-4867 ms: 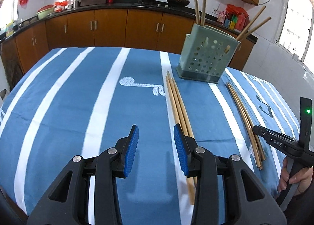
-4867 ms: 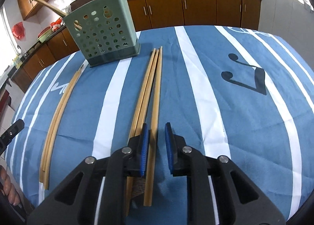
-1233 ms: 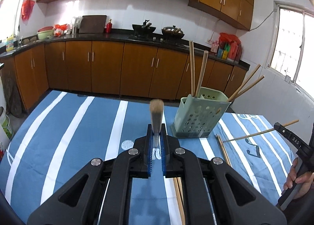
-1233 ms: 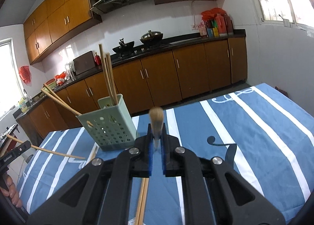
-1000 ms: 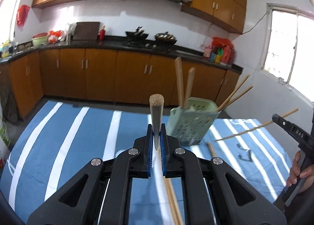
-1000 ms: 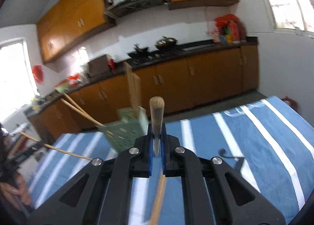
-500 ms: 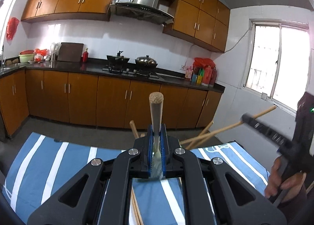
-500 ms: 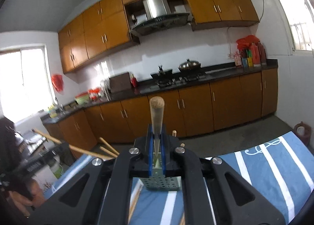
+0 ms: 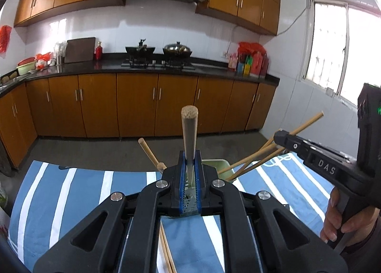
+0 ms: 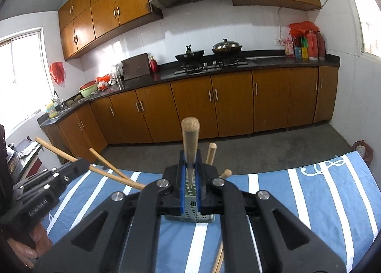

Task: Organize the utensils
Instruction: 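Lower both chopsticks into the green holder and open both tools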

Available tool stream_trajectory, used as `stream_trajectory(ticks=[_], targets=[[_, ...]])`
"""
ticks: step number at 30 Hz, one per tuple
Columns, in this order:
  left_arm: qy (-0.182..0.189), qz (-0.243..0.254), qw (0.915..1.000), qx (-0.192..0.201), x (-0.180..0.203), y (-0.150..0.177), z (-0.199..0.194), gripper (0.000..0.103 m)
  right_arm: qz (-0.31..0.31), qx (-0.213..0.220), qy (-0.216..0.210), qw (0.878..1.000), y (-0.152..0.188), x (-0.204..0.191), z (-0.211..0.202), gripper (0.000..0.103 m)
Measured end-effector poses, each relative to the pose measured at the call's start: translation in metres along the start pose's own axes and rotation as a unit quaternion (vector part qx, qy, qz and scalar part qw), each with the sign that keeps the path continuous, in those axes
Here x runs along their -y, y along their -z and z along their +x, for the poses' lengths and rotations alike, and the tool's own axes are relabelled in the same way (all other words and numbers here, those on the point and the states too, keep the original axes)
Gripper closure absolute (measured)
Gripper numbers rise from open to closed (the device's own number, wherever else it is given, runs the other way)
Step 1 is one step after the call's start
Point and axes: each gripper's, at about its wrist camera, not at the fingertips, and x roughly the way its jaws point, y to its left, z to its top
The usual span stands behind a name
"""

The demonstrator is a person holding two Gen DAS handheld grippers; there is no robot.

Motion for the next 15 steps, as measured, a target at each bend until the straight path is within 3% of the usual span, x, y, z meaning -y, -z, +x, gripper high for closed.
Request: stream_trajectory(ticks=[7,15], targets=[[0.005,-0.023,0.9993,-0.029,-0.009,0.005,0.026,0.096,0.009,-0.017,-0.002,1.0,0.002,0.0,0.02,0.095],[0.004,-0.045,0.999,-0.003,-0.016,0.003,0.01,0.094,0.02,0.001,0.005,1.0,0.007,0.006,0.008,0.083]])
